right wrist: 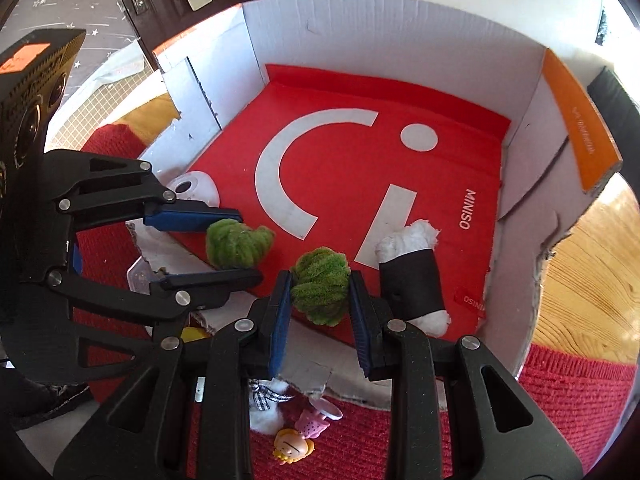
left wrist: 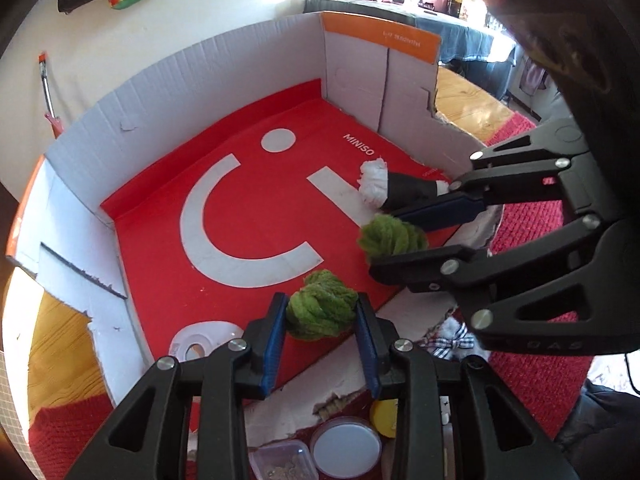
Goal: Organize objects
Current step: 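Carry both green balls into the box, set them down and open both tools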
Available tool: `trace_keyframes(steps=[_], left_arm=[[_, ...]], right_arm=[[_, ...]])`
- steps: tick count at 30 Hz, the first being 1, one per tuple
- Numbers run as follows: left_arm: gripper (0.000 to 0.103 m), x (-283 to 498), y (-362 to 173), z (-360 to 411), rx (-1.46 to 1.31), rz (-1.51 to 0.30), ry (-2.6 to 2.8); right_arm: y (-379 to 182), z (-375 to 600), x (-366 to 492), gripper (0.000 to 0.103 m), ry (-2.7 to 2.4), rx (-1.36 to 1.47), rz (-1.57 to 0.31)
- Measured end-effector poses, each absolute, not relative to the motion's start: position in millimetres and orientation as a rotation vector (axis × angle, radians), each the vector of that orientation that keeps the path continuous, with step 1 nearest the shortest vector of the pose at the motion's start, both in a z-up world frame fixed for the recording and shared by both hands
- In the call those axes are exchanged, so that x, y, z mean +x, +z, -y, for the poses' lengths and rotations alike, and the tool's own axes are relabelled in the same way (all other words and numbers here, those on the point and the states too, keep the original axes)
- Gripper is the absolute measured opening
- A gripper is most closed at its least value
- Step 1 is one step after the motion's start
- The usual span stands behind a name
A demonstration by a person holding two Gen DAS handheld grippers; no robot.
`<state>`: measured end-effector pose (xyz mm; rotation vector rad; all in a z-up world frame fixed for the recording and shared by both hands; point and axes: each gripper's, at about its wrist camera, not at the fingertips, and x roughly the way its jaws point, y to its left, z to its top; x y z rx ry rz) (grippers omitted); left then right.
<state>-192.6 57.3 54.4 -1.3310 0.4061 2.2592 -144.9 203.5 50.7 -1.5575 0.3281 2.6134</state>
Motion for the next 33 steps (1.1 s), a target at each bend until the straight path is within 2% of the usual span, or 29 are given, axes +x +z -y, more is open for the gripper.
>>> trace_keyframes(steps=[9,17,33], left_arm=[[0.036,-200,54,-55,-1.367,-0.393,2.209],[0.043,-209,46,-50,-1.421,-0.337,2.179],[0.051,-208,48,-50,-1.392,-0.356,2.193]], right_arm=[[43,-208,-151,0.026,2.588,-1.607,-0.357],[41,-209,-152,0.027,2.588,-1.617,-0.352],[46,-210,-146,0.028,2.587,-1.622,-0.322]])
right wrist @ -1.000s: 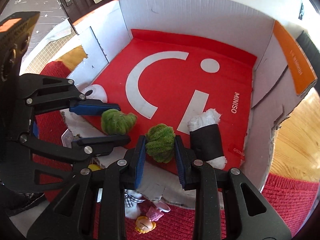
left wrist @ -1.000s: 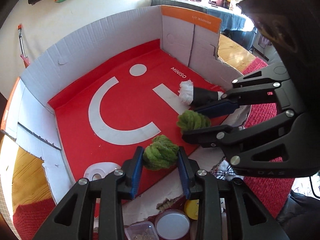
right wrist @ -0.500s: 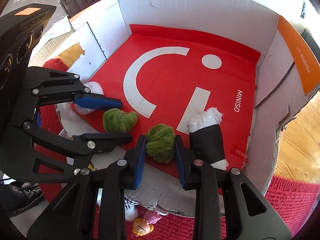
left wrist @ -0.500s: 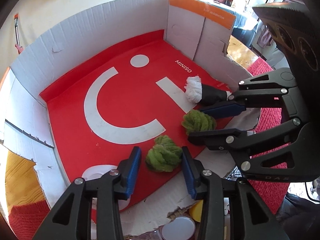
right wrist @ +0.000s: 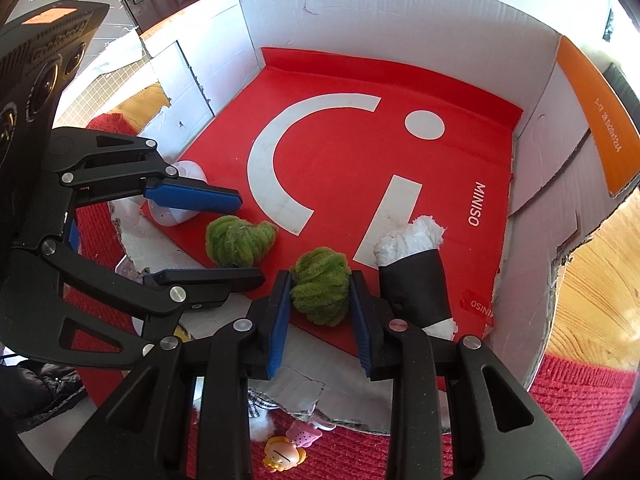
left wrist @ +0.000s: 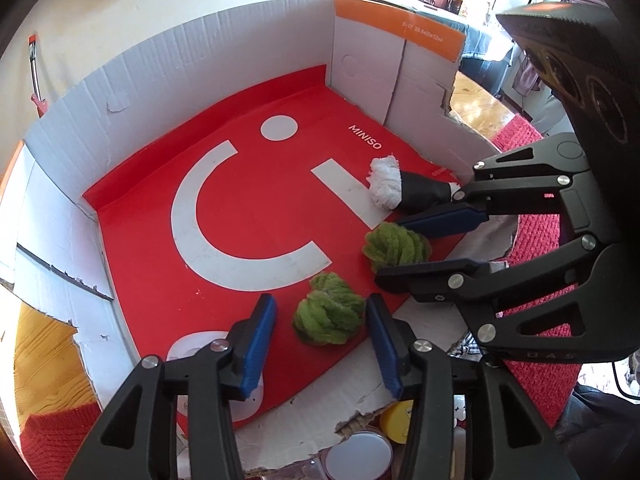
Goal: Organize objects
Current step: 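Carry both green balls into the box, set them down and open both tools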
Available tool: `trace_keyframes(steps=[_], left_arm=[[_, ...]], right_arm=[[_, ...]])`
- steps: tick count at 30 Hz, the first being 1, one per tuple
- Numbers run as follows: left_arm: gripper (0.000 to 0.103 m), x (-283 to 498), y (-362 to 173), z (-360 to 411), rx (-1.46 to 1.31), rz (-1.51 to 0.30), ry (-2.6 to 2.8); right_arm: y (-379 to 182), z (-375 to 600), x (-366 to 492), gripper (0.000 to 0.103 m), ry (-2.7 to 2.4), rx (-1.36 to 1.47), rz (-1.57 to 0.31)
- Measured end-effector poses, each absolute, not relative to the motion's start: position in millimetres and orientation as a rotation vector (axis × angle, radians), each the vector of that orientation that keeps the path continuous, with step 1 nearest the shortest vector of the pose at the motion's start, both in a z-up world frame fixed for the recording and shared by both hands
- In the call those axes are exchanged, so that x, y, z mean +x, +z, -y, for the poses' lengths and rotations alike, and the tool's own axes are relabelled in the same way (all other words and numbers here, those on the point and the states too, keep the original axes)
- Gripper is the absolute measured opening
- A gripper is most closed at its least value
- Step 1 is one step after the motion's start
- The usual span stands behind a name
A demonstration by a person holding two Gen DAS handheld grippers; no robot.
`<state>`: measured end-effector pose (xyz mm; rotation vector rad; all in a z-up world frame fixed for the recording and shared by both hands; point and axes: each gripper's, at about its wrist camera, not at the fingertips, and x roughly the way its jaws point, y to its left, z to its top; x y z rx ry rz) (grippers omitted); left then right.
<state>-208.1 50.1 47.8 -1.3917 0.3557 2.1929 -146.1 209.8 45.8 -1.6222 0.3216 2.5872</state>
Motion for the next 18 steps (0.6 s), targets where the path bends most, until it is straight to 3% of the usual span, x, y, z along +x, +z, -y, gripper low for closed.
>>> trace_keyframes(steps=[7,11,18], left_arm=[[0.052,-210.8,46.8,-51.5,-1.391,-0.346,2.199],[0.060,-207.8,49.0,-52.0,-1.381,-0.341,2.193],[0.060,-206.1,50.3,-54.5,-1.369,-0.348,2.203]], right_arm=[[47.4,-210.3,-144.3,0.028,2.583,-1.625,-0.304],[48.2,-210.2,-143.3,0.028,2.580,-1.625,-0.300],[44.6,-205.2,-150.5,0.029,2.576,-1.628,-0.292]])
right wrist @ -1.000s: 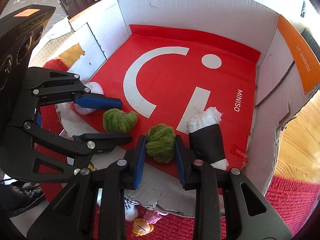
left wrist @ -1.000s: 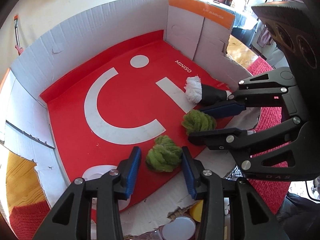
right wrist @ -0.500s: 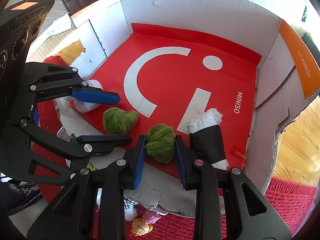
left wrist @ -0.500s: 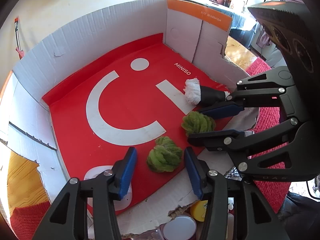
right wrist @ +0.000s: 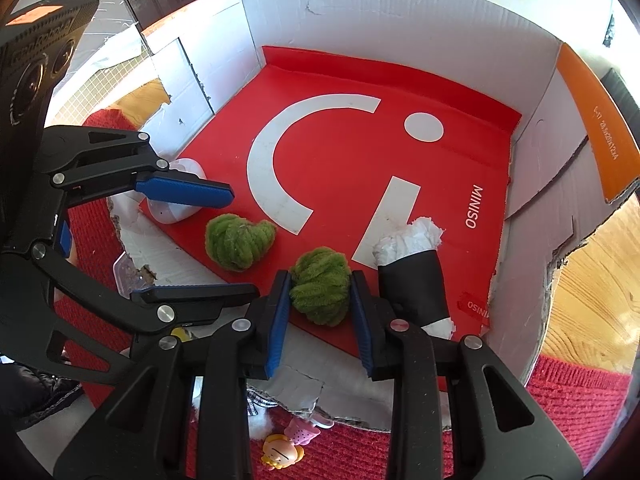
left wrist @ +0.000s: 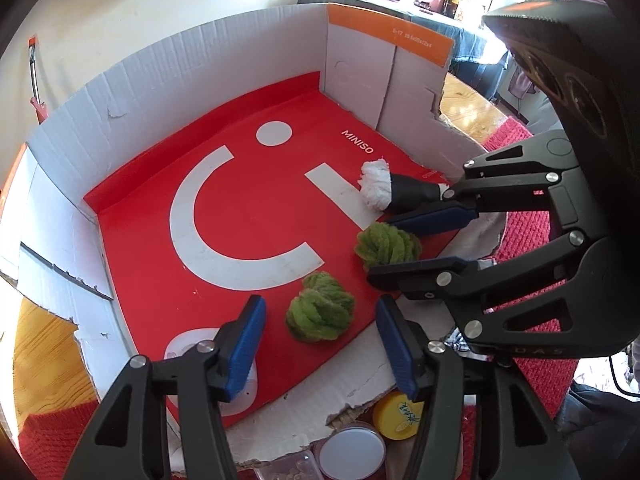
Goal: Organize objects
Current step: 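Carry both green balls into the box, set them down and open both tools, then withdraw both tools from the box toward the remaining items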
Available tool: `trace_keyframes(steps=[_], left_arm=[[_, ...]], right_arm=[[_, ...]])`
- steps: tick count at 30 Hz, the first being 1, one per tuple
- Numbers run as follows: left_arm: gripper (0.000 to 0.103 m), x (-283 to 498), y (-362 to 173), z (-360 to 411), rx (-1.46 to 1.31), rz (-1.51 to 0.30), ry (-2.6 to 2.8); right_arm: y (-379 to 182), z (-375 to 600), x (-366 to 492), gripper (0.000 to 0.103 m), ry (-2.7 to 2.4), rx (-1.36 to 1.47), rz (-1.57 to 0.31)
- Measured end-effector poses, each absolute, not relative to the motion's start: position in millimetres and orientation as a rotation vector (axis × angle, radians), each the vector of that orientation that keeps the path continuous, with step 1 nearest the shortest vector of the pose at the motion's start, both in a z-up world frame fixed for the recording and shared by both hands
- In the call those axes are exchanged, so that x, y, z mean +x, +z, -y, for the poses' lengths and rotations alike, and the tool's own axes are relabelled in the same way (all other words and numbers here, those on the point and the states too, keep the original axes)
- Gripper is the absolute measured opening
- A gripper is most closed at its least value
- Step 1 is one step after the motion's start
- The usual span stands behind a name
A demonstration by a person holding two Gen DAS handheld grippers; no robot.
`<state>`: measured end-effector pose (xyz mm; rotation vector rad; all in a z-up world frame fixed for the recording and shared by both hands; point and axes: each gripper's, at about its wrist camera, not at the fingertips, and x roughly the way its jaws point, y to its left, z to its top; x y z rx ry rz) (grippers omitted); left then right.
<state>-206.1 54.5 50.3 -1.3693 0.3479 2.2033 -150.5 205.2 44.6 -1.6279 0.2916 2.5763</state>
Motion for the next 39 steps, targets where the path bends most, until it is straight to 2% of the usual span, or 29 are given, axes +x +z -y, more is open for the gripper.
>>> trace_keyframes(steps=[17,19,21,30,32,36,39], left_arm=[[0.059,-201,56,-49,-1.356,-0.310,2.211],[0.060,-201,58,-48,-1.349,-0.307,2.213],[0.060,-198,60,-47,-1.338,-0.306,2.218],[0.061,-186,74,-35,-1.295,-0.231,2.252],[0.066,-181,78,-30,-1.275,-0.207,2.269],[0.068,-167,88,-19,-1.226,-0.132,2.306],[0.073,-153,96,-11,-1.180,-0.109,2.353]], right_arm=[[48,-202,-153,0.031,2.580,-1.625,-0.272],[50,-202,-151,0.037,2.577,-1.619,-0.253],[53,-202,-149,0.049,2.570,-1.599,-0.228],[70,-201,-133,0.052,2.602,-1.519,-0.253],[74,-197,-129,0.054,2.610,-1.498,-0.244],[86,-190,-115,0.059,2.637,-1.439,-0.232],[96,-182,-101,0.064,2.662,-1.380,-0.217]])
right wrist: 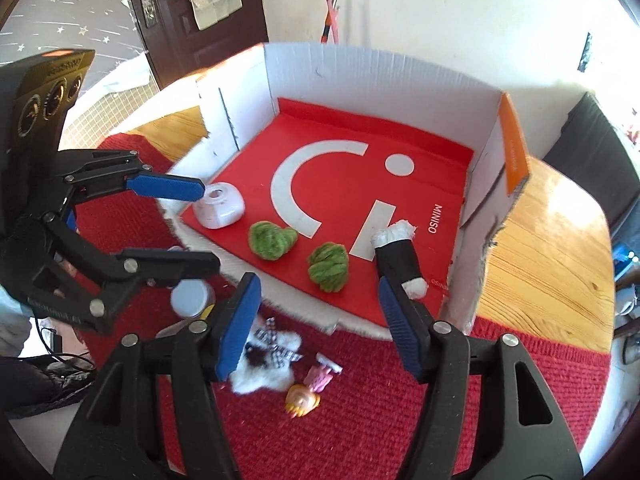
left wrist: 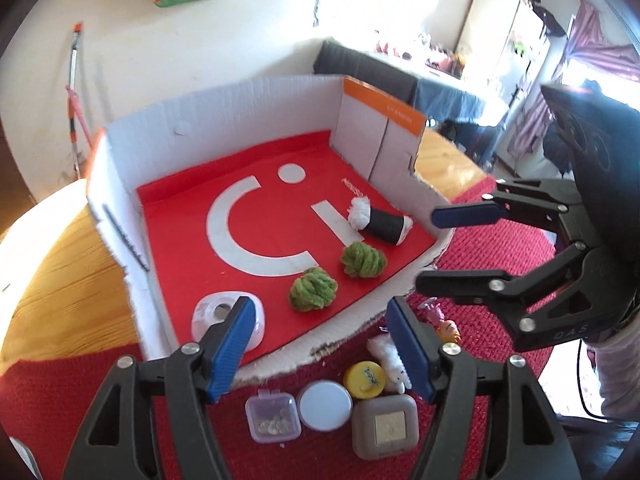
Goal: Organize objects
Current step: 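Withdraw both tools from the box toward the remaining items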
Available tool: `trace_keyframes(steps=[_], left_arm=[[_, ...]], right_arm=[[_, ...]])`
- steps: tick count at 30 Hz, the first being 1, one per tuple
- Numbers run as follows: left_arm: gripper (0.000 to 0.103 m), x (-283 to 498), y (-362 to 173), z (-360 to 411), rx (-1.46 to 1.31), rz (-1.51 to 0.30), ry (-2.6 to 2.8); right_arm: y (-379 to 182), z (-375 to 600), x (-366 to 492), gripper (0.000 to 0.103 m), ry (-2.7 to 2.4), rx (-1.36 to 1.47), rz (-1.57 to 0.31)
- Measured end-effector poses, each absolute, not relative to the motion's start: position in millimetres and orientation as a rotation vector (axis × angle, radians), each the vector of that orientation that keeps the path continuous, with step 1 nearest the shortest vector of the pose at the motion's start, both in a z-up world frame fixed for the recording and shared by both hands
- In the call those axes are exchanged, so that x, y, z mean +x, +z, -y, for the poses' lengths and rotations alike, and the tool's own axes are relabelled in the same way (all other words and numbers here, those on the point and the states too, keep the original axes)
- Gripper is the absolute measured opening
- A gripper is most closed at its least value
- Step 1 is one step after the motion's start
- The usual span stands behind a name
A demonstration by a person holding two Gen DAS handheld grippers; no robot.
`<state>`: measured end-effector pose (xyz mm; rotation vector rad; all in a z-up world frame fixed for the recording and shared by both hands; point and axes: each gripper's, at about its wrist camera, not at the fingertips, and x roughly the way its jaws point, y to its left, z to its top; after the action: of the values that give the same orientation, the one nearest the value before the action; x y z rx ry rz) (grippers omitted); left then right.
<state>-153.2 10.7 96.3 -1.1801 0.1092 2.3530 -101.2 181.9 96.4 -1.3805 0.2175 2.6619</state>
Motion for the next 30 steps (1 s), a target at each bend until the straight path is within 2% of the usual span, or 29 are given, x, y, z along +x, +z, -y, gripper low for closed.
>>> trace_keyframes(steps=[9,22,26,30], left_arm=[[0.081,-113,107,5,-1.084,-0.053,2.483],[0.089,-75,94,19,-1.032,0.060,2.611],[0.093,-64,92,24,-1.020,0.084,2.658],[0.097,-54,91,28,-1.007,0.107,2.695]], right_arm=[[119,-154,-56,0.079,2.715,-1.178,-0.200],[108,-133,-12,0.082,2.663,-0.995,-0.284],[104,-128,0,0.089,2.637,-0.900,-0.303],[96,-125,10,0.090,2.638,-0.843,-0.354]])
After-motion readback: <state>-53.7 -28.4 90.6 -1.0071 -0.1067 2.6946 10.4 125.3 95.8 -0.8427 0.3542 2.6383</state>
